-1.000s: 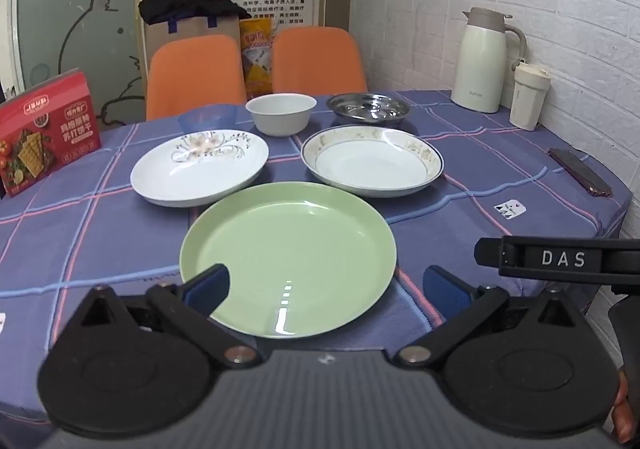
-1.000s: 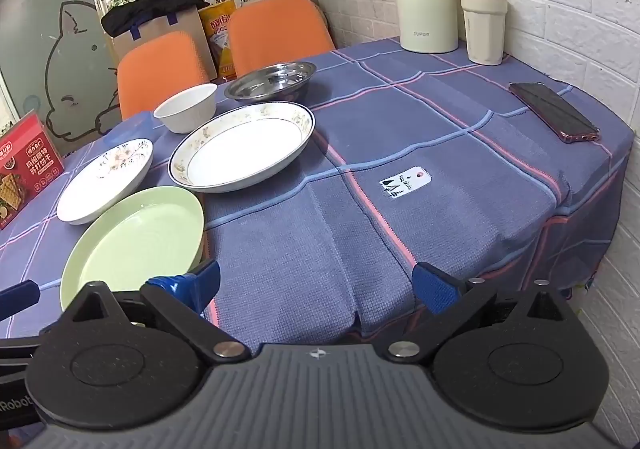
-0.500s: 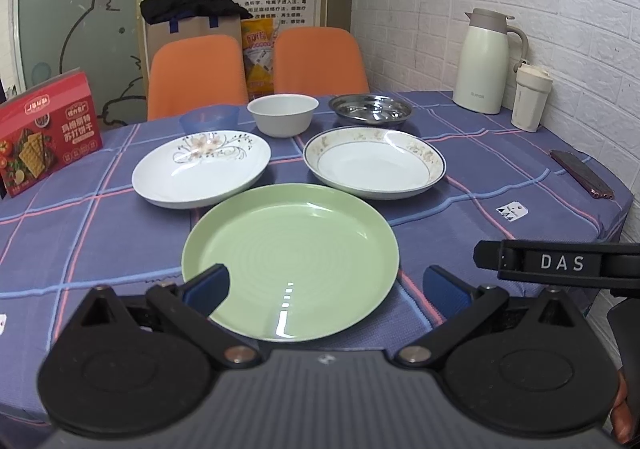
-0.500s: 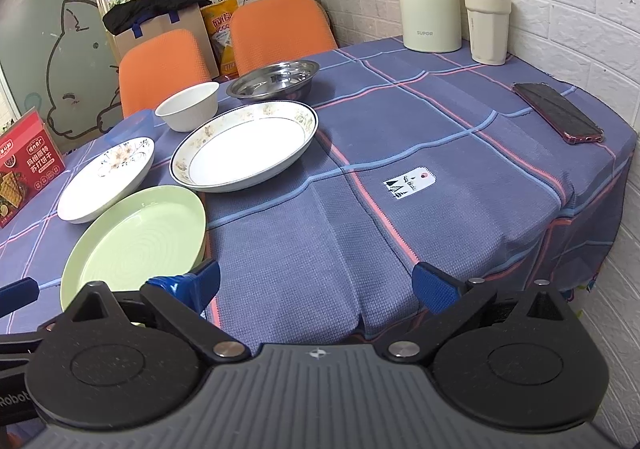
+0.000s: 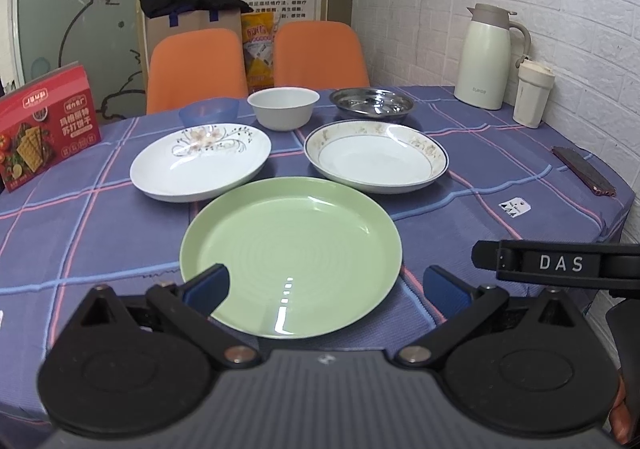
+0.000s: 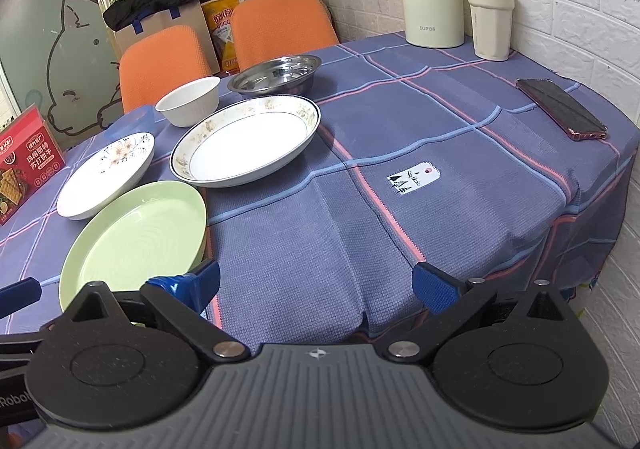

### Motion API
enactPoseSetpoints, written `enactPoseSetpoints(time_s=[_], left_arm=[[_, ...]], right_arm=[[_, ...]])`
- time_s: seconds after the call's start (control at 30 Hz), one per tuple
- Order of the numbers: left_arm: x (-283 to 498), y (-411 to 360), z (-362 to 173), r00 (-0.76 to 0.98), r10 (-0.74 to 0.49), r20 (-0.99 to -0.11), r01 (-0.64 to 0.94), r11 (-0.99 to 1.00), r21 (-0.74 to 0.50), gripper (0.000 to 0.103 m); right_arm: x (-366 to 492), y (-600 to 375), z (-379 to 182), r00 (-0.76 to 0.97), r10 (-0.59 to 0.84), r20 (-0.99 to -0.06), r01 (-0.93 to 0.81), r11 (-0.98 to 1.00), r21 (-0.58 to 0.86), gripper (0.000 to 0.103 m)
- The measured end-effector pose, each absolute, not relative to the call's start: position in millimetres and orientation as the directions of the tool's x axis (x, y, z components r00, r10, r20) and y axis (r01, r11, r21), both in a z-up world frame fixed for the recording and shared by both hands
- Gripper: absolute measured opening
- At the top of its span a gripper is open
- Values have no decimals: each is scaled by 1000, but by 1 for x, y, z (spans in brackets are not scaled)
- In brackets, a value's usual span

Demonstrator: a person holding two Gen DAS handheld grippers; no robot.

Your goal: Organize plates and bowls

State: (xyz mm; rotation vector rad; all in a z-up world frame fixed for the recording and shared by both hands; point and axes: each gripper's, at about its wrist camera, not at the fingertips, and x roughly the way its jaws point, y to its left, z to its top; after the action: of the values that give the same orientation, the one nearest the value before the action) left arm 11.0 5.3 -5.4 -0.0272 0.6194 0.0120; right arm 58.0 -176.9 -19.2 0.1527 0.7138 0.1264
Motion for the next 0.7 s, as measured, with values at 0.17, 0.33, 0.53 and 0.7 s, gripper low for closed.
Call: enactPoseSetpoints(time_s=[0.17,0.33,0.53,0.7], left_arm=[[13,6,-6,811,4,-585,-22,999,-24,103],[14,7,-7,810,5,-587,-26,999,-27,103],[16,9,-6,810,9,-586,-30,999,-26,103],[17,11,-6,811,12,-585,-33,999,-25,103]], right_arm=[[60,-175,-21,746,169,-644,-66,981,181,90],[60,-175,-21,746,169,-644,-66,981,181,90],[61,-173,-21,745,169,-645,-68,981,179,90],[64,-170,-19,744,171,-646,-73,982,177,90]])
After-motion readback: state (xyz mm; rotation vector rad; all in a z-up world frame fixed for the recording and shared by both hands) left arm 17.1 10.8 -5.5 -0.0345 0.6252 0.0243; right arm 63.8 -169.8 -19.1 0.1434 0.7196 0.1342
